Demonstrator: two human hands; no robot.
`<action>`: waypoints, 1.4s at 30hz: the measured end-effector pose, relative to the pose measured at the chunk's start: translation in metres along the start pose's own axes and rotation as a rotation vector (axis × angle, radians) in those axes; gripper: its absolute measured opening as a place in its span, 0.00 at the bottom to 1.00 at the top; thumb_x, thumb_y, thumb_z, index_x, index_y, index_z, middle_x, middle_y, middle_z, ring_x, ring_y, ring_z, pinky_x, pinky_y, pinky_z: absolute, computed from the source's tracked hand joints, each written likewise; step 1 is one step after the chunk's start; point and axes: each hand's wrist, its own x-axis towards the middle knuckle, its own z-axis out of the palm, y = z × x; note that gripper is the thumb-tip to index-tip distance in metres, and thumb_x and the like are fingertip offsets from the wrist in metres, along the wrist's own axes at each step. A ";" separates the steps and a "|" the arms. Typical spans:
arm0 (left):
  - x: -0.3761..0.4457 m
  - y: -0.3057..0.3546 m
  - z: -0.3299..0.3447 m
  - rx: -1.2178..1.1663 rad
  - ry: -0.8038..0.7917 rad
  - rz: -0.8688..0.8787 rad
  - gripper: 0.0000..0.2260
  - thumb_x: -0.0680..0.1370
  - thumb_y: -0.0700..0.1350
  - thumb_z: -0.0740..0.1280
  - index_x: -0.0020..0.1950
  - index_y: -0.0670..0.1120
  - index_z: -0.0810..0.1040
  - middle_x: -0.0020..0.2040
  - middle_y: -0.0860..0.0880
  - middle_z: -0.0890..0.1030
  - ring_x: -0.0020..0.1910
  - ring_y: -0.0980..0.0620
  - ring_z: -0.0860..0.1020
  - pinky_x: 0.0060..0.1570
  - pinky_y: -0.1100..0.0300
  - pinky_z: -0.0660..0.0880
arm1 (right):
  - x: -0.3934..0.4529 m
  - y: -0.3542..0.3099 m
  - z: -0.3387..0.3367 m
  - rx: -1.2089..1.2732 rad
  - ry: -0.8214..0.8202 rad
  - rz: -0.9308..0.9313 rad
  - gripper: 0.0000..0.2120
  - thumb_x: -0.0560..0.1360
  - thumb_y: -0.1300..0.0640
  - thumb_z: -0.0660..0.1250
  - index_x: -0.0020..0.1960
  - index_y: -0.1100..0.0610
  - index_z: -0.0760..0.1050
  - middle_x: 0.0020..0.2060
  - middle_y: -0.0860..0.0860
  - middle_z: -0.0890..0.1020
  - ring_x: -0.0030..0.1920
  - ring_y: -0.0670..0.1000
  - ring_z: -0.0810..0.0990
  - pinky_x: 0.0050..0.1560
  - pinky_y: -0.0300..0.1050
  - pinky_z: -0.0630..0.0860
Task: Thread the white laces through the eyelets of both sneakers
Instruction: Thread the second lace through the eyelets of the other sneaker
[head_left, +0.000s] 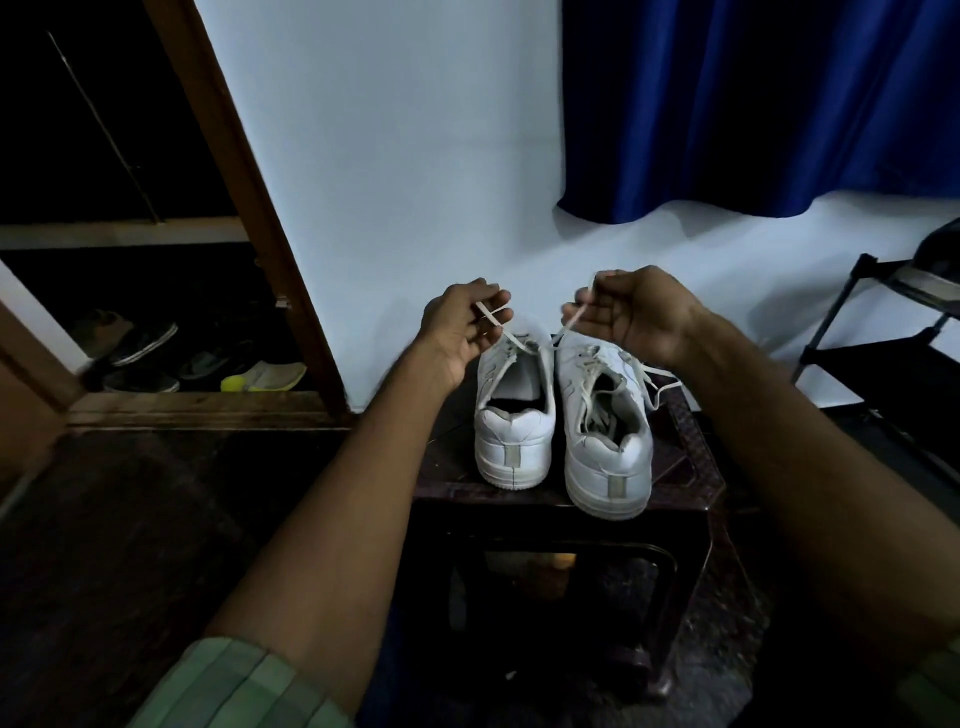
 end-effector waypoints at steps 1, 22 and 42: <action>0.000 0.000 0.001 -0.019 -0.005 0.002 0.06 0.79 0.42 0.70 0.53 0.50 0.75 0.45 0.50 0.86 0.42 0.52 0.84 0.36 0.63 0.76 | 0.001 0.002 0.000 -0.049 0.022 0.009 0.11 0.83 0.63 0.56 0.42 0.55 0.69 0.30 0.51 0.75 0.30 0.51 0.76 0.42 0.48 0.77; -0.004 -0.008 -0.002 0.688 -0.020 0.240 0.07 0.78 0.43 0.71 0.49 0.42 0.87 0.40 0.46 0.88 0.36 0.50 0.85 0.38 0.60 0.78 | 0.005 -0.007 -0.020 -0.318 -0.037 0.008 0.15 0.84 0.54 0.56 0.39 0.52 0.66 0.28 0.49 0.63 0.25 0.48 0.59 0.32 0.45 0.66; 0.005 -0.018 -0.017 1.065 -0.051 0.181 0.25 0.67 0.41 0.76 0.62 0.51 0.76 0.55 0.45 0.74 0.50 0.50 0.78 0.42 0.60 0.73 | 0.002 0.013 0.006 -0.151 -0.201 0.004 0.14 0.82 0.60 0.54 0.38 0.57 0.68 0.31 0.57 0.77 0.41 0.60 0.82 0.47 0.48 0.76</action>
